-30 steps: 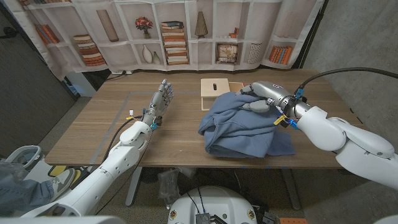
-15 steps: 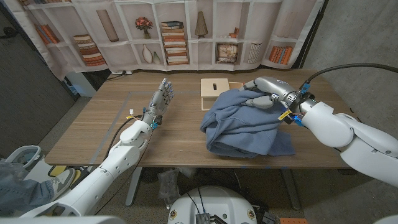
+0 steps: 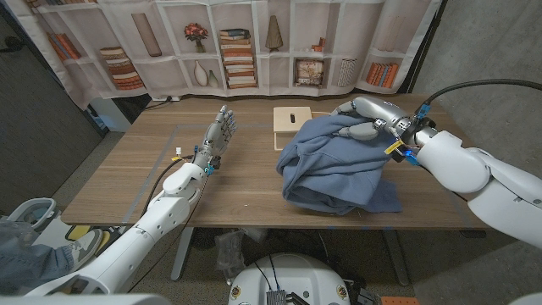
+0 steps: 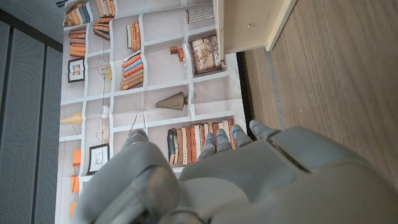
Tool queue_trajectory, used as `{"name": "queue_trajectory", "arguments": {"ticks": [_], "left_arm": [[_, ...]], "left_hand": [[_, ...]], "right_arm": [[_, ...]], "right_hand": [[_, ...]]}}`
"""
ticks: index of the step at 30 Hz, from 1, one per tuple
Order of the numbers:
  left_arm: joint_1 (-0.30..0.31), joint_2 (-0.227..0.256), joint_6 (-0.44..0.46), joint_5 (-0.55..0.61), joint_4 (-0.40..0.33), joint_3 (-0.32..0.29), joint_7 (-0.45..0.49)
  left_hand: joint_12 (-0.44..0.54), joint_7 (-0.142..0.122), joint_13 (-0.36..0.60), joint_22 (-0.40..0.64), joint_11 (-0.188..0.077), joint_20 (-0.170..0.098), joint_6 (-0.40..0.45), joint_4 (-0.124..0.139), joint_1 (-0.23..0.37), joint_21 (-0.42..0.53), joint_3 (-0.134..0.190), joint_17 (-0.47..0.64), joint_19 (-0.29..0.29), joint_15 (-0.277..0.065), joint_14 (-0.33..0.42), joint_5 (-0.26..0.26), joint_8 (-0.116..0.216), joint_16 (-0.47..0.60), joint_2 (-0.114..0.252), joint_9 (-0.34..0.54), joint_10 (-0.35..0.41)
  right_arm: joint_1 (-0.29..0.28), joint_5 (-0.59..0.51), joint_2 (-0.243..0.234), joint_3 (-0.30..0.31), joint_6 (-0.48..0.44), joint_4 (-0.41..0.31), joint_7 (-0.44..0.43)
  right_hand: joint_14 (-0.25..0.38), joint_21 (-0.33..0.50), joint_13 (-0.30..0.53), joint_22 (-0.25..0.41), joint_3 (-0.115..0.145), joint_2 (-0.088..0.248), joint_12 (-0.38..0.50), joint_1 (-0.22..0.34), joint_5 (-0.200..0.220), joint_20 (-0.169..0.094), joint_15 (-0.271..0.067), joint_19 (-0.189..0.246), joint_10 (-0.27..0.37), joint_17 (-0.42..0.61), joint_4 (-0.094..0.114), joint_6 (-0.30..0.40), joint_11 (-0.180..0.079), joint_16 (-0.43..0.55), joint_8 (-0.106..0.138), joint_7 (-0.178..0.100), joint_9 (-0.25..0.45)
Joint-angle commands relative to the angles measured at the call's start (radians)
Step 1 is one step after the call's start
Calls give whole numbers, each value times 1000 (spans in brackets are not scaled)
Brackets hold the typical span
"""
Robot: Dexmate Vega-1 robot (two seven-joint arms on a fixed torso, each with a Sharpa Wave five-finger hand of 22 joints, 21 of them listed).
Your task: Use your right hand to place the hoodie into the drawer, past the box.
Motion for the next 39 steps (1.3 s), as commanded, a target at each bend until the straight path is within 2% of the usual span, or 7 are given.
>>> {"name": "queue_trajectory", "arguments": {"ticks": [1,11,22,33,39], "left_arm": [[-12,-5,5,1,10,4,-4],[-1,6,3,1,-9,-6,8],[-7,-2,0,-7,11,-5,-6],[-12,1,2,0,3,-4,-2],[-8,3,3,1,-7,-5,4]], "left_hand": [[4,1,4,3,1,-11,0,5,3,5,-5,5,-7,3,-6,-3,0,6,5,4,-7],[4,1,4,4,0,-12,-1,5,3,5,-7,5,-7,2,-7,-4,0,6,6,4,-7],[4,2,4,4,1,-13,0,5,4,5,-9,5,-7,3,-7,-4,0,6,7,4,-7],[3,2,4,4,0,-14,0,5,5,5,-10,5,-7,3,-7,-5,0,6,8,4,-9],[4,1,4,4,0,-14,-1,5,5,5,-11,5,-7,3,-7,-6,0,6,8,4,-7]], "right_arm": [[3,22,19,47,-9,-18,38],[18,87,39,109,-29,-48,104],[61,188,50,130,-50,-53,153],[28,200,75,194,-64,-79,156],[33,274,106,225,-62,-66,182]], "right_hand": [[25,6,3,-1,9,192,-2,183,4,-156,-89,13,9,5,-2,11,-1,5,-1,-2,5],[33,13,4,-2,10,191,-3,180,3,-155,-89,18,16,11,-2,14,1,9,-3,-1,7],[42,22,4,-4,13,190,-6,182,3,-155,-90,27,23,22,-6,16,9,15,-4,-3,10],[45,28,6,-7,15,190,-10,181,3,-155,-89,27,25,29,-6,18,3,16,-8,-1,12],[48,30,6,-8,16,190,-12,178,3,-155,-88,27,27,33,-5,19,4,16,-9,-1,12]]}}
